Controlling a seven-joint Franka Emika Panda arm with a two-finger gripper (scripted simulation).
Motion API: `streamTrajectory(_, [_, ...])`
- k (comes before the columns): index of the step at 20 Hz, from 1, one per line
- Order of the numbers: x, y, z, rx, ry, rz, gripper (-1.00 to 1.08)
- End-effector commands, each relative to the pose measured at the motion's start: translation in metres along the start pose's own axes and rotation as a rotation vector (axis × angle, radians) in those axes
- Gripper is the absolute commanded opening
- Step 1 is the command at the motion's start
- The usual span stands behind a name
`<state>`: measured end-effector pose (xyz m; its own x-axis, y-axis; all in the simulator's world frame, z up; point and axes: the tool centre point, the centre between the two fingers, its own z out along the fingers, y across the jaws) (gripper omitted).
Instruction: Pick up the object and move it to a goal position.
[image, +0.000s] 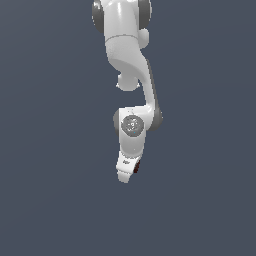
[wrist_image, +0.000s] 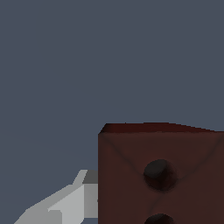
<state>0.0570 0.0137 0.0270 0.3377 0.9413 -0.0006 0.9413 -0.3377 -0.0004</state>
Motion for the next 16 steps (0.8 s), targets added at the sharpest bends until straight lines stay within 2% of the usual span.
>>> streamTrajectory(1, [0.000, 0.000, 0.000, 0.000, 0.000, 0.000, -1.00])
streamTrajectory(9, [-0.014, -0.006, -0.005, 0.000, 0.000, 0.000, -1.00])
streamTrajectory(16, [-0.046, -0.020, -0.016, 0.000, 0.000, 0.000, -1.00])
